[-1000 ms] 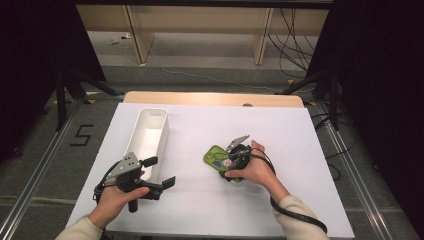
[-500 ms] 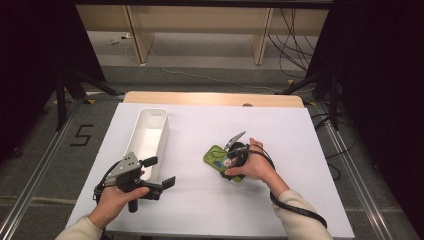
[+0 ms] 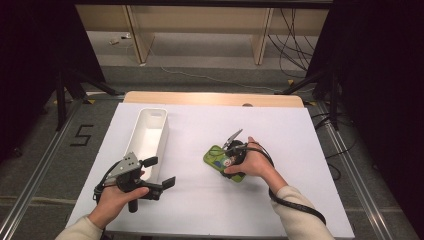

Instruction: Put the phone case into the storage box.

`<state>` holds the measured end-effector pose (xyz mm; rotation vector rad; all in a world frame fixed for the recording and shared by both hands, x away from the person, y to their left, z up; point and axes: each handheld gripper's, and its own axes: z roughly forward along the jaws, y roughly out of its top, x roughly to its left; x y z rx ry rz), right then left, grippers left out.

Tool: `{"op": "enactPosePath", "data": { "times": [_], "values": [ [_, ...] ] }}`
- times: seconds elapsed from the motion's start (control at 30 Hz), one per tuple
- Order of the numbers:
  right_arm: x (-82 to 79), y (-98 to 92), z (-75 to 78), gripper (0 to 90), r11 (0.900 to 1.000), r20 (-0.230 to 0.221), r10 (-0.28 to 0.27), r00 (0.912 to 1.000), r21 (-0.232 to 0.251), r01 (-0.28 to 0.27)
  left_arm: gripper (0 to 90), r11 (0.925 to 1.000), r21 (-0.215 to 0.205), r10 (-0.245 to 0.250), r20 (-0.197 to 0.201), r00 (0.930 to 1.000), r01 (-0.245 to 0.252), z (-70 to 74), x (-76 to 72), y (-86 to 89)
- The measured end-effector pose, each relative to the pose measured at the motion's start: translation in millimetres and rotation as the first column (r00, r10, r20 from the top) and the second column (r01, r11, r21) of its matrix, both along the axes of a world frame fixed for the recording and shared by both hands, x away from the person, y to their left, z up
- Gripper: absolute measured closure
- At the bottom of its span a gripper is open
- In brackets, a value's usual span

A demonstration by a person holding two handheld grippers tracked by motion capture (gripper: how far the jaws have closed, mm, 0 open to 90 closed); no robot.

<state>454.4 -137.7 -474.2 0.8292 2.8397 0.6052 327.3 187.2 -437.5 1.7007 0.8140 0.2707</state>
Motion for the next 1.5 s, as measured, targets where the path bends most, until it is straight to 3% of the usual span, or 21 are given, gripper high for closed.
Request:
{"op": "enactPosePath", "data": {
  "times": [0.57,0.9,1.5],
  "values": [
    [4.4,5.1,1.8,9.4,0.999,-0.022,0.008,0.9997,-0.042,-0.009,0.1,1.0,0.001,-0.002,0.002,1.0,0.002,0.1,0.0,0.2],
    [3.8,8.3,4.5,14.4,0.998,-0.035,0.02,0.9992,-0.06,-0.022,0.1,1.0,0.0,-0.003,0.001,1.0,0.003,0.1,-0.1,0.0],
    [4.3,8.1,4.8,15.3,0.998,-0.034,0.016,0.9993,-0.059,-0.018,0.2,1.0,0.0,-0.002,0.001,1.0,0.002,0.1,-0.1,0.0]
  ]
}}
